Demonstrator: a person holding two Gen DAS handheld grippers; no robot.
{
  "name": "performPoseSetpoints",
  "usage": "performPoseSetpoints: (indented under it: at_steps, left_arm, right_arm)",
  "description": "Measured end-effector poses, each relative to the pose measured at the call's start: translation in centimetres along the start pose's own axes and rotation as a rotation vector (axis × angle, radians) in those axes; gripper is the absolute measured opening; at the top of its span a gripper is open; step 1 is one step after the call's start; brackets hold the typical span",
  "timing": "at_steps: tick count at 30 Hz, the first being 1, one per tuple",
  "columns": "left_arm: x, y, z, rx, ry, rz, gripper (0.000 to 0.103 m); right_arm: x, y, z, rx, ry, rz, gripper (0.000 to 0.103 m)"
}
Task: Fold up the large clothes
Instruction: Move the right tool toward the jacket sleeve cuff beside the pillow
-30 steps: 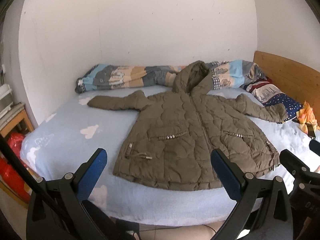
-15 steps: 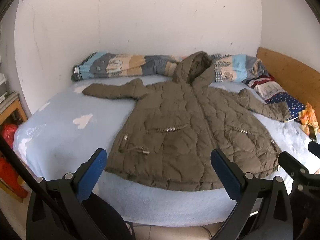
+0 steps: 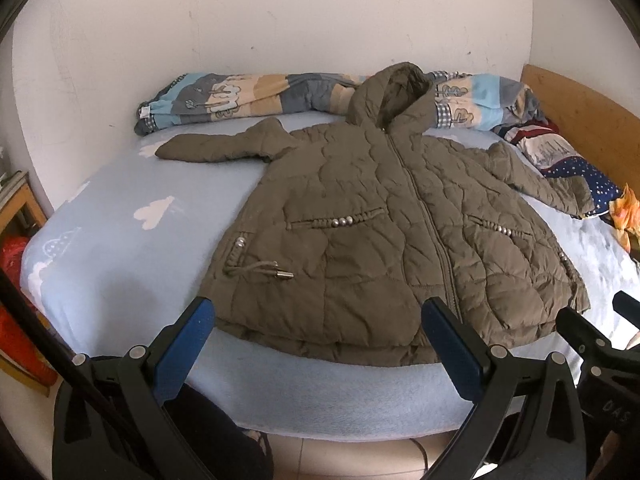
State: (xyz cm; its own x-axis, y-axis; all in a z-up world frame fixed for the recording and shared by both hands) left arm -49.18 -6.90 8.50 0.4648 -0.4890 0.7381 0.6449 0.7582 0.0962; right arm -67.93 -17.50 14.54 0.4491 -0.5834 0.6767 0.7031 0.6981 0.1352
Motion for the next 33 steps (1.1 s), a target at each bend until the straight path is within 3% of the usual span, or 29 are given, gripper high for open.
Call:
performPoseSetpoints:
  at_steps: [11, 18, 26, 29, 33]
  left_arm:
    - [1.3, -1.1, -1.9, -0.001, 0.027, -0.021, 0.103]
    - [6.7, -1.7, -4.6, 0.004, -0.006, -0.003, 0.103]
    - [14.5, -4.6, -9.0, 0.046, -0.104, -0.034, 0.103]
    - [16.1, -5.9, -10.9, 0.050, -0.125, -0.031, 0.103]
    - [15.9, -7.4, -14.2, 0.063, -0.110, -0.074, 0.103]
  right_arm:
    - [-0.9, -2.1, -2.8, -0.014, 0.038, -0.036, 0.097]
    - [0.1, -4.9, -4.8, -0.044, 0.037, -0.048, 0.097]
    - [2.6, -6.9, -7.2, -0.087, 0.042, -0.023, 0.097]
    - [3.3, -7.3, -8.2, -0.112, 0.044, -0.006, 0.097]
    - [3.9, -7.4, -9.7, -0.129, 0.062, 0.024, 0.097]
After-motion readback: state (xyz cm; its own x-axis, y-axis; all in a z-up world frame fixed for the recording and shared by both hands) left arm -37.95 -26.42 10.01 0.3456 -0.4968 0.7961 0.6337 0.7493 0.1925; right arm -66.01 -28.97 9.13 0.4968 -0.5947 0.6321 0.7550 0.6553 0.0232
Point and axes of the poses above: each gripper's, at about its wrist camera, not at the fingertips, and z roughly against the way its jaws point, y to its left, x to its top, the point moved 8 cm from there along -z, roughly the way its jaws point, and after that the axes turned 8 degrees about x, right-handed, at the moved point
